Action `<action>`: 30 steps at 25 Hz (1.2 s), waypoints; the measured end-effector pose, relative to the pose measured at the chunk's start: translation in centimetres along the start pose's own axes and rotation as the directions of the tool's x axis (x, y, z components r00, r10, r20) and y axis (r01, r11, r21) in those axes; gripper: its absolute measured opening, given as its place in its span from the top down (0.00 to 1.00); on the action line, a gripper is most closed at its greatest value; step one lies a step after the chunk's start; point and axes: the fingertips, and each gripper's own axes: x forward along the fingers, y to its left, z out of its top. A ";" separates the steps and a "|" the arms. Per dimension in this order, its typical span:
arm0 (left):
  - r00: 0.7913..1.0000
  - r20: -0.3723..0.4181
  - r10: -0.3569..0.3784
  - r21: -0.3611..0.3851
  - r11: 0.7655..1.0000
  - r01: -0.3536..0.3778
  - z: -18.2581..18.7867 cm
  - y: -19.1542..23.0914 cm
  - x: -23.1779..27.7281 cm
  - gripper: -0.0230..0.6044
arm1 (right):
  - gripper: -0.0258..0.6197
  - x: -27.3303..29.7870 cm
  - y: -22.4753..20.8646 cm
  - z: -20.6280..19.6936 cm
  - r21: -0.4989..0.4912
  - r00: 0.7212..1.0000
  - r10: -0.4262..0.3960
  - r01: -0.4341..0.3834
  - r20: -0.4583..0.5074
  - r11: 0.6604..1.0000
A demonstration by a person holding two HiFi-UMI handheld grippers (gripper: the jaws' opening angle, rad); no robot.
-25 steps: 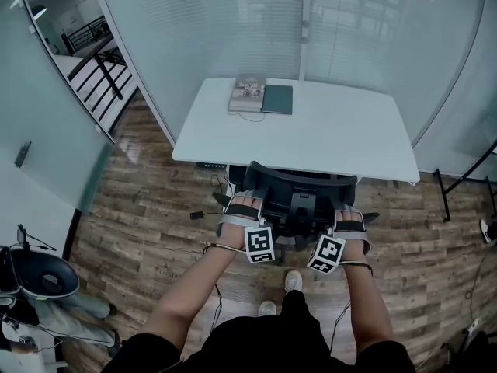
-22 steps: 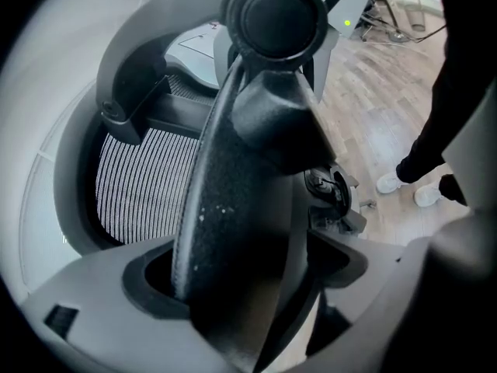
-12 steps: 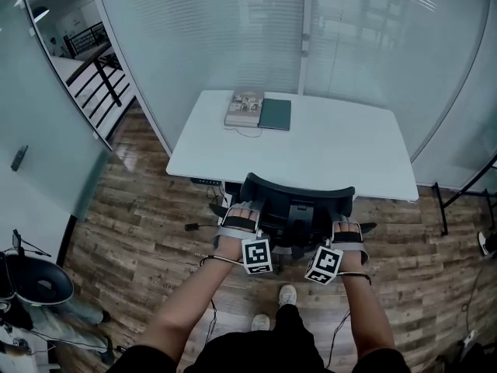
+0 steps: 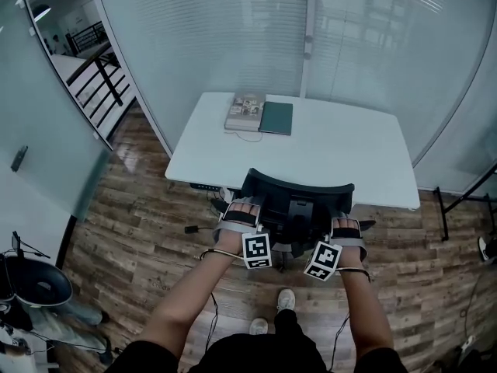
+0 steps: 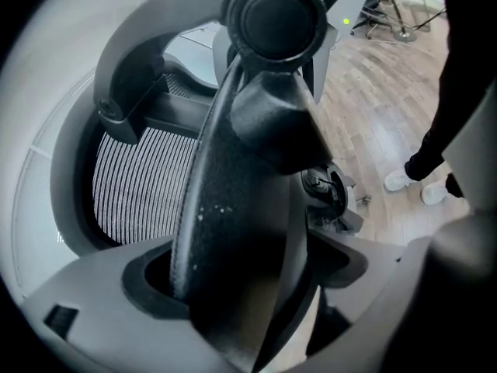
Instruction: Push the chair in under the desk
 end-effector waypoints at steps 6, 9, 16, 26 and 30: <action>1.000 -0.011 -0.006 -0.009 1.000 0.006 0.4 0.7 1.5 0.20 | 0.14 1.5 -1.1 -0.7 -0.010 1.000 0.006 -0.006 0.010 1.000; 1.000 -0.020 0.003 -0.013 1.000 -0.003 0.4 1.2 2.0 0.20 | 0.14 2.0 -1.5 -0.8 -0.015 1.000 0.023 -0.023 0.014 1.000; 0.999 -0.036 0.006 -0.022 1.000 -0.006 0.6 2.4 3.7 0.20 | 0.15 3.8 -3.3 -1.3 -0.031 1.000 0.014 -0.013 0.028 0.999; 0.999 -0.045 0.014 -0.025 1.000 -0.015 0.3 4.0 5.3 0.23 | 0.15 5.3 -5.1 -1.2 -0.023 0.999 0.001 0.000 0.032 1.000; 0.999 -0.042 0.017 -0.021 1.000 -0.018 0.0 4.5 6.0 0.23 | 0.15 5.8 -5.3 -1.0 -0.020 0.999 0.004 -0.004 0.032 1.000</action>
